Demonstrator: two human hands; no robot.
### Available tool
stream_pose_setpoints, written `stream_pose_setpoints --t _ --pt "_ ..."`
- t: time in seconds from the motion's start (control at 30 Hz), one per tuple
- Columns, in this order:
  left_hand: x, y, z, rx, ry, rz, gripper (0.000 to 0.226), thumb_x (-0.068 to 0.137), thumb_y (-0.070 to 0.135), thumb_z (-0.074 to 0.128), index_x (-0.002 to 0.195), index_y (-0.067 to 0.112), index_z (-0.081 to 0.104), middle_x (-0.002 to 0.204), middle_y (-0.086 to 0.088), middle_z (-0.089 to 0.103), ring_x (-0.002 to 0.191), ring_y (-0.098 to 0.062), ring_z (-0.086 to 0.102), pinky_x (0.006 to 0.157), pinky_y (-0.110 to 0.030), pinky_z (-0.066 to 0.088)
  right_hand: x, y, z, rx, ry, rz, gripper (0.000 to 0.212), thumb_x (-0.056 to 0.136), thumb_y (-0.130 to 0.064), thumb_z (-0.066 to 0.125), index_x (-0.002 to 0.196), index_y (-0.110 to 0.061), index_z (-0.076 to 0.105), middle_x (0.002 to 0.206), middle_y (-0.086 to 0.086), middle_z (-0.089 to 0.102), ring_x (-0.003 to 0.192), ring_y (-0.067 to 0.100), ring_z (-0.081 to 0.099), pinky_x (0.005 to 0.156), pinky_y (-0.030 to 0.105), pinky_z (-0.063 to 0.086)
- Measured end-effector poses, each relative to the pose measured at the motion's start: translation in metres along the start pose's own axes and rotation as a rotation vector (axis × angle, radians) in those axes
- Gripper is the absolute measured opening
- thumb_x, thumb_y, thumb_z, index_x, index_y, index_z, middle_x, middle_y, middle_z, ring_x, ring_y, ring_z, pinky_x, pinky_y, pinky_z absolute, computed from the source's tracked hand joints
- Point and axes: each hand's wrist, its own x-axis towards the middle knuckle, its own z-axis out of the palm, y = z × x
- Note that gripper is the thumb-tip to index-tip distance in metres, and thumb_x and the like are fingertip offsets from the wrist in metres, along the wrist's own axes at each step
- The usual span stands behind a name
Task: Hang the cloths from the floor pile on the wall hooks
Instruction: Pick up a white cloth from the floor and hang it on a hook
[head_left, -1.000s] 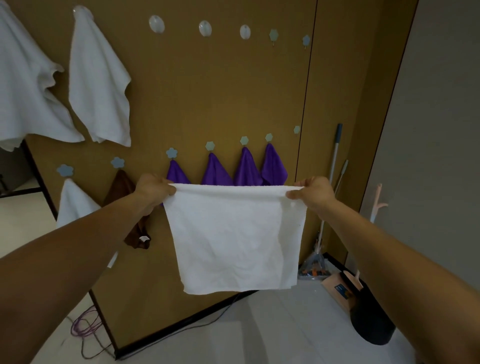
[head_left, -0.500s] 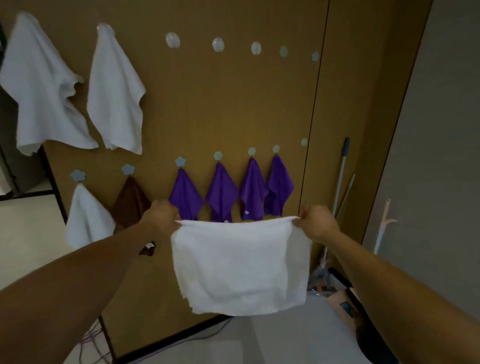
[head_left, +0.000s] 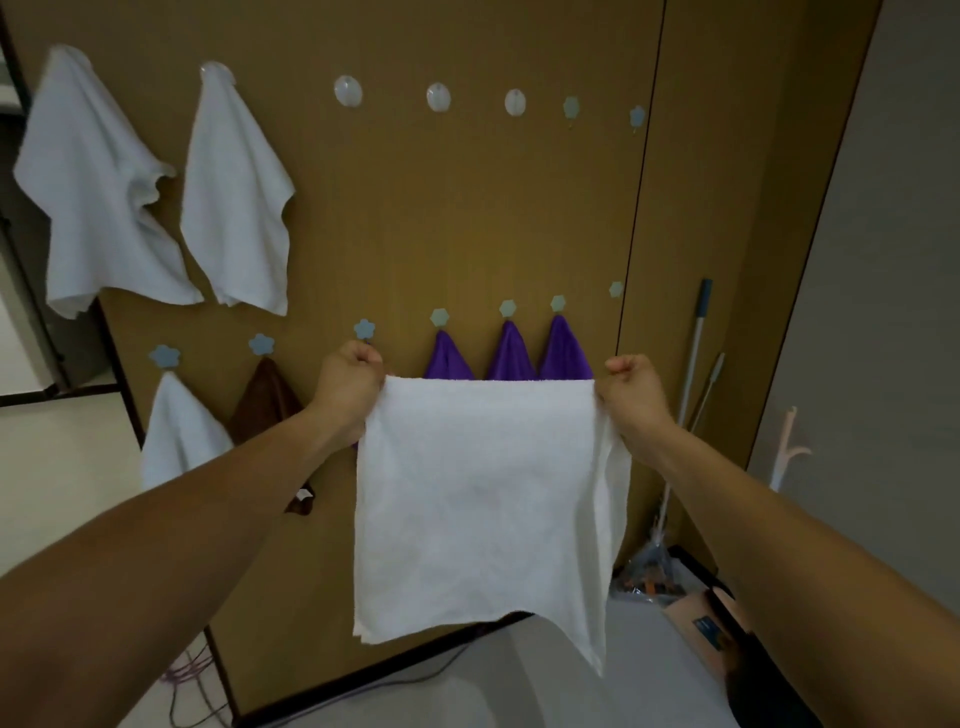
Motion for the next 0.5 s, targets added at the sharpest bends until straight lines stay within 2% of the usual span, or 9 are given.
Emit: stream_pose_setpoints --t 0.1,0.17,0.23,0.3,0.33,0.43,0.5 --pt "-0.006 0.015 0.015 0.061 -0.058 0.095 0.027 0.087 0.003 0.044 0.07 0.021 0.052 0.065 0.002 0.056 0.062 -0.012 0.051 0.058 -0.023 0.04 0.003 -0.013 0.004 -0.019 -0.201 0.001 0.008 0.09 -0.028 0.057 0.096 -0.023 0.059 0.1 -0.002 0.06 0.097 0.019 0.059 0.067 0.025 0.043" --pt "-0.008 0.026 0.018 0.148 -0.153 0.149 0.022 0.09 0.015 0.046 0.069 0.02 0.053 0.064 0.003 0.052 0.063 -0.012 0.048 0.06 -0.025 0.039 0.005 -0.02 0.001 -0.087 -0.405 -0.057 0.043 0.072 -0.055 0.071 0.102 -0.025 0.063 0.103 -0.005 0.063 0.096 0.016 0.062 0.07 0.025 0.046" --pt "-0.008 0.036 0.013 0.265 -0.299 0.187 0.026 0.086 0.038 0.056 0.069 0.019 0.057 0.067 0.005 0.055 0.067 -0.012 0.051 0.063 -0.025 0.041 0.008 -0.026 -0.002 -0.221 -0.549 -0.14 0.062 0.05 -0.064 0.081 0.103 -0.034 0.065 0.105 -0.013 0.063 0.093 0.01 0.063 0.071 0.023 0.049" --pt "-0.009 0.044 0.005 0.323 -0.457 0.18 0.039 0.071 0.062 0.068 0.075 0.023 0.067 0.074 0.008 0.065 0.074 -0.01 0.061 0.068 -0.024 0.046 0.013 -0.029 -0.001 -0.249 -0.625 -0.176 0.057 0.045 -0.059 0.087 0.093 -0.033 0.072 0.095 -0.012 0.07 0.084 0.009 0.069 0.064 0.02 0.054" --pt "-0.01 0.047 0.003 0.341 -0.524 0.172 0.043 0.062 0.067 0.073 0.078 0.027 0.07 0.079 0.01 0.07 0.078 -0.009 0.066 0.07 -0.023 0.048 0.016 -0.031 0.003 -0.221 -0.628 -0.188 0.049 0.048 -0.053 0.089 0.088 -0.029 0.074 0.088 -0.01 0.073 0.077 0.006 0.07 0.058 0.017 0.053" --pt "-0.004 0.049 -0.001 0.427 -0.653 0.154 0.04 0.056 0.06 0.081 0.084 0.032 0.076 0.088 0.011 0.074 0.083 -0.006 0.07 0.067 -0.015 0.05 0.024 -0.037 0.024 -0.127 -0.562 -0.211 0.028 0.066 -0.037 0.086 0.08 -0.015 0.075 0.075 -0.001 0.074 0.06 0.006 0.069 0.051 0.017 0.053" --pt "0.01 0.048 -0.005 0.465 -0.631 0.143 0.029 0.063 0.054 0.081 0.082 0.032 0.077 0.087 0.011 0.074 0.08 -0.004 0.07 0.063 -0.012 0.049 0.03 -0.044 0.042 -0.118 -0.53 -0.225 0.028 0.073 -0.034 0.082 0.08 -0.009 0.073 0.075 0.004 0.073 0.06 0.01 0.067 0.053 0.021 0.053"
